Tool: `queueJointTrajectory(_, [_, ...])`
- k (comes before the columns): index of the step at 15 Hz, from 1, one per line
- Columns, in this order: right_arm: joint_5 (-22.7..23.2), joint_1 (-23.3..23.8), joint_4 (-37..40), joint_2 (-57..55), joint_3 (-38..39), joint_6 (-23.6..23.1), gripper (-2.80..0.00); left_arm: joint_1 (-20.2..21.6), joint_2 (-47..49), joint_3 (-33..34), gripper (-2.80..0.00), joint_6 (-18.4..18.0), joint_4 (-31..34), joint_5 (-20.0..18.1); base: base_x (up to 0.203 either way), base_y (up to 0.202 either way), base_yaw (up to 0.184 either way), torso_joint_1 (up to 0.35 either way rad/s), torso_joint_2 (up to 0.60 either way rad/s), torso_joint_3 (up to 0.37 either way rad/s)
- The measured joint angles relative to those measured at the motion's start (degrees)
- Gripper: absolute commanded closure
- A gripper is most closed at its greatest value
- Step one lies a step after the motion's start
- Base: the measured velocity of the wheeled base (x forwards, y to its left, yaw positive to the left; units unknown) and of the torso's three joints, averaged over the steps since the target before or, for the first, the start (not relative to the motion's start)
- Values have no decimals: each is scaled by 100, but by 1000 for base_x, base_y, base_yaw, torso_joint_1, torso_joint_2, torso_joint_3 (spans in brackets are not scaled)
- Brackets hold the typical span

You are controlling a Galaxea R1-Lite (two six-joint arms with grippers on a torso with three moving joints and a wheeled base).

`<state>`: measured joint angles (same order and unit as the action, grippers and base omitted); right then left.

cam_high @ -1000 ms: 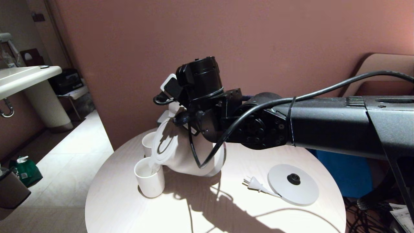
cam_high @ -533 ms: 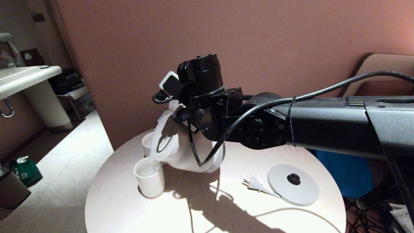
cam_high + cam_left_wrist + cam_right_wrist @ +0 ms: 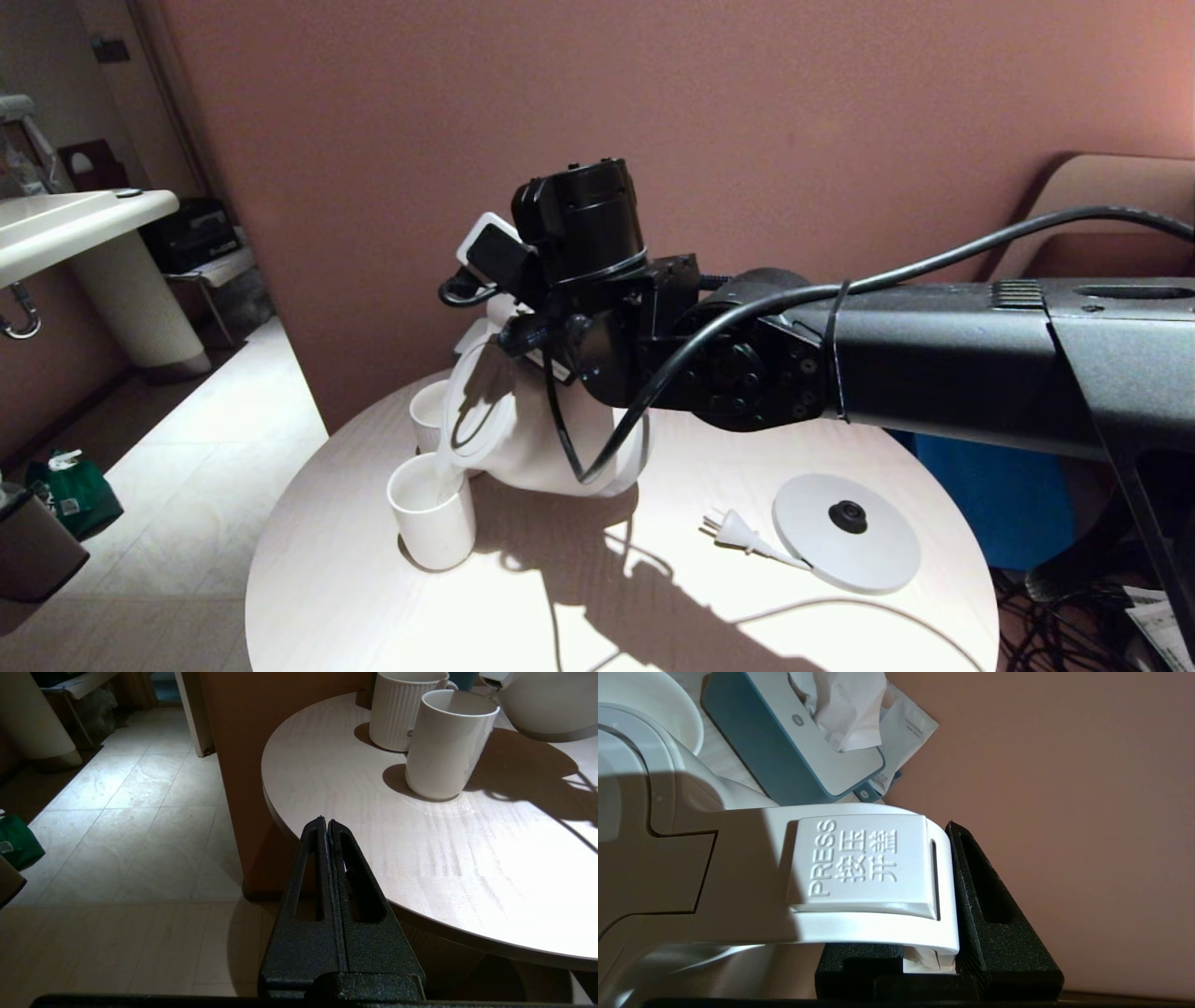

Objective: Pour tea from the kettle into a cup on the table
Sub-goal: Pour water into the cup

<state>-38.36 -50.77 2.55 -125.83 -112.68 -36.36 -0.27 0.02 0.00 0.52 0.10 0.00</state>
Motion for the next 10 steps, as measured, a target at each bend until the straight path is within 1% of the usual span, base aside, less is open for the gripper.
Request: queueJointTrajectory(10, [-11, 26, -57, -11, -94, -69, 0, 0, 0, 0, 0, -1, 0, 0, 0, 0, 0, 0, 0, 0])
